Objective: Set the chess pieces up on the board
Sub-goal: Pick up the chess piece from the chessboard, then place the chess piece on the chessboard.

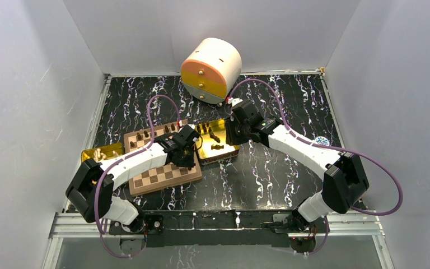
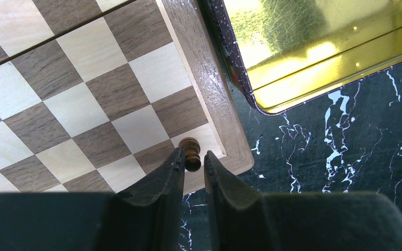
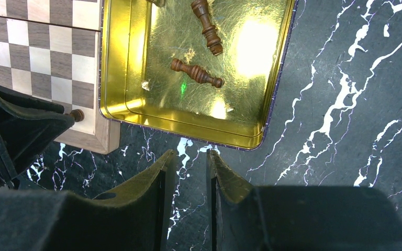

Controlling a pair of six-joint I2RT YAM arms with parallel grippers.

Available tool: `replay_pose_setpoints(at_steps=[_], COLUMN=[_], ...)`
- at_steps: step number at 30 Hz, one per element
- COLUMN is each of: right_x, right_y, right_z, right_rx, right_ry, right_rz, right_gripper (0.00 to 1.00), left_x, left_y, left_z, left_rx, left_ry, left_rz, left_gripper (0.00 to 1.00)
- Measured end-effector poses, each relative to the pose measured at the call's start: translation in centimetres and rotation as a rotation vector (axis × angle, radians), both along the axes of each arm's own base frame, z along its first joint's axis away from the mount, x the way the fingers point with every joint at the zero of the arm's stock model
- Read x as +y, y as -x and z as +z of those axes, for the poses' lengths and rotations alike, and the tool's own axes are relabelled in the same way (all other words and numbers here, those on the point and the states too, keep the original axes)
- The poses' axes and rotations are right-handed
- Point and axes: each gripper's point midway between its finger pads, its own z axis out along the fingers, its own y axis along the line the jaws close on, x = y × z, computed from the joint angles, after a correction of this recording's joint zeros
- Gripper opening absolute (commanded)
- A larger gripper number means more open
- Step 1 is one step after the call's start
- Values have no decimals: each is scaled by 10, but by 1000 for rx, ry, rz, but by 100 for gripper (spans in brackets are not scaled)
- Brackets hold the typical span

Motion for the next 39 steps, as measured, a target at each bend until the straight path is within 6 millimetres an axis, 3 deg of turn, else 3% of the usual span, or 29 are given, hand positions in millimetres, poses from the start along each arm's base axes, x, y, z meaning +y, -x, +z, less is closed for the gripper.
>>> replay_pose_setpoints(at_steps=[11,18,29,34,39], right_x=[0,0,-3,-5,-3], right_y=[0,0,2,7,11], right_z=[0,0,-1,-7,-5], right_rx=[-1,-2,2,16,24], right_ry=[-1,-2,-3,-4,-22], right_rz=[0,0,-3,5,21], right_gripper=[36,36,36,36,36], left_x=[2,3,9,19,58], left_y=[2,1,-2,-25,-60], left_z=[-3,-3,-1,8,20], left_rx=[5,3,-14,-26,-41], left_ry=[-9,-12,-46,-53,-39], left_rz=[-2,-2,-3,30,154], left_gripper=[21,15,13,13,13])
